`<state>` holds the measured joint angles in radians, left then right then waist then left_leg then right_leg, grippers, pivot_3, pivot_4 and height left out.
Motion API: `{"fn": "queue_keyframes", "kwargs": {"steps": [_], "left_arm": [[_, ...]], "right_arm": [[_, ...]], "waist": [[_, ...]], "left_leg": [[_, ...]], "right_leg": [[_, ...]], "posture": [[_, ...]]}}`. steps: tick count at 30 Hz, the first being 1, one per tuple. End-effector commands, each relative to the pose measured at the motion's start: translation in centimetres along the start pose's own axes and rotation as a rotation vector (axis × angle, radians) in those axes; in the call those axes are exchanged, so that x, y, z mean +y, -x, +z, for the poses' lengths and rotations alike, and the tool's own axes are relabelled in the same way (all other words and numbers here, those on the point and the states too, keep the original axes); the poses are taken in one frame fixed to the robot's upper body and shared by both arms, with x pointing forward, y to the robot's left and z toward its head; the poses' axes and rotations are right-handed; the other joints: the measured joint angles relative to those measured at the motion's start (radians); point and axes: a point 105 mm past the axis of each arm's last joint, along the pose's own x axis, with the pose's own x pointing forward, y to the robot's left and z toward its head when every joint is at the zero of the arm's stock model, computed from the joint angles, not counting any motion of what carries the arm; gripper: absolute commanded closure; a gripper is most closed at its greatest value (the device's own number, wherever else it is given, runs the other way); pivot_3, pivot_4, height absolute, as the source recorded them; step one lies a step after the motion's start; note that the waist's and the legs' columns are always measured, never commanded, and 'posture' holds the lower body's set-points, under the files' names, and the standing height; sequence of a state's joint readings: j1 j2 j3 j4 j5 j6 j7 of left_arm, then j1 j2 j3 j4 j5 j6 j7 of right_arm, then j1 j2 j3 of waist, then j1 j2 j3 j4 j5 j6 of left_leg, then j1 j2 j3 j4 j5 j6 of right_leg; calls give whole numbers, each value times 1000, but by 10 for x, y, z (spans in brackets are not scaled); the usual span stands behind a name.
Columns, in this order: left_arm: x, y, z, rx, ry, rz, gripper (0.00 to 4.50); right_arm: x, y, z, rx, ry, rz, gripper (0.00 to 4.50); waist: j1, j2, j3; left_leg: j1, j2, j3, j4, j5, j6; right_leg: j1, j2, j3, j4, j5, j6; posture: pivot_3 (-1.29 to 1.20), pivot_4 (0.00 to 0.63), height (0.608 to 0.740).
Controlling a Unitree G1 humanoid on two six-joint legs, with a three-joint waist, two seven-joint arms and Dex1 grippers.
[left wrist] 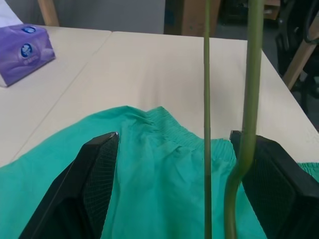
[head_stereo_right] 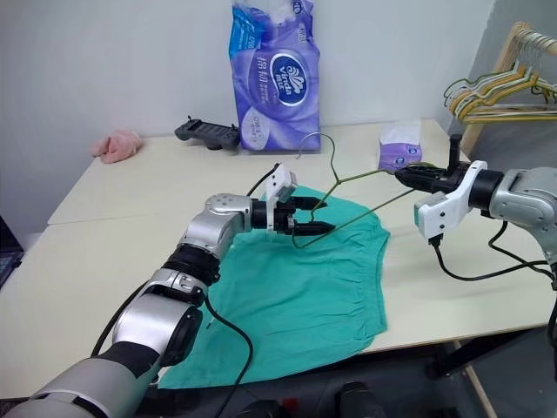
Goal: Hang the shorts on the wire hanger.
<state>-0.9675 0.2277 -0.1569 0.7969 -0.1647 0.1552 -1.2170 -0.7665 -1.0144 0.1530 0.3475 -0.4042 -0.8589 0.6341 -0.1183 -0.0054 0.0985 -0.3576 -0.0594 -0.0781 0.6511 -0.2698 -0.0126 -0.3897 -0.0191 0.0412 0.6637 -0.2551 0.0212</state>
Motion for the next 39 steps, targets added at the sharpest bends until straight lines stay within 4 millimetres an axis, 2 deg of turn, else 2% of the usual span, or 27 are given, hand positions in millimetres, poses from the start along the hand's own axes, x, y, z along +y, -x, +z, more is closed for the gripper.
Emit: {"fn": "queue_keyframes", "kwargs": {"steps": [1,13,16,26,27,33,37,39], "left_arm": [[-10,-2,4,22,-35,-78,707],[-7,4,-10,105,-61,-59,707],[-6,4,-10,102,-61,-53,1256],[-6,4,-9,102,-60,-64,4337],[-7,5,-9,101,-60,-68,4492],[-6,4,-9,107,-89,-61,4492],[-1,1,-5,102,-127,-17,4492],[3,0,-3,100,-130,11,4500]], "right_arm": [[-26,0,3,-16,53,-66,4485],[-39,-3,2,-26,87,-85,4485],[-40,-4,4,-30,87,-90,4500],[-40,-3,3,-26,86,-92,4500],[-40,-3,2,-24,85,-92,4500],[-38,-4,0,-11,79,-86,4500],[-28,-4,-2,2,56,-48,4500],[-23,-4,-2,3,32,-25,3966]], "waist": [[-1,0,0],[-10,0,0],[-13,0,0],[-20,0,0],[-20,0,0],[-22,0,0],[-21,0,0],[-21,0,0]], "left_leg": [[0,0,0,0,0,0],[0,0,-1,0,0,0],[0,0,-1,0,0,0],[0,0,-1,0,0,0],[-1,0,-1,0,0,0],[0,0,-1,0,0,0],[-1,0,-1,0,0,0],[-1,0,-1,0,0,0]], "right_leg": [[0,0,0,0,0,0],[0,0,0,0,0,0],[0,0,0,0,0,0],[0,0,0,0,0,0],[0,0,-1,0,0,0],[0,0,0,0,0,0],[0,-1,0,0,0,0],[0,-1,0,0,0,0]], "posture": [[-183,34,740],[-175,31,740],[-175,30,740],[-180,32,740],[-180,33,740],[-181,34,740],[-179,33,740],[-179,35,740]]}}
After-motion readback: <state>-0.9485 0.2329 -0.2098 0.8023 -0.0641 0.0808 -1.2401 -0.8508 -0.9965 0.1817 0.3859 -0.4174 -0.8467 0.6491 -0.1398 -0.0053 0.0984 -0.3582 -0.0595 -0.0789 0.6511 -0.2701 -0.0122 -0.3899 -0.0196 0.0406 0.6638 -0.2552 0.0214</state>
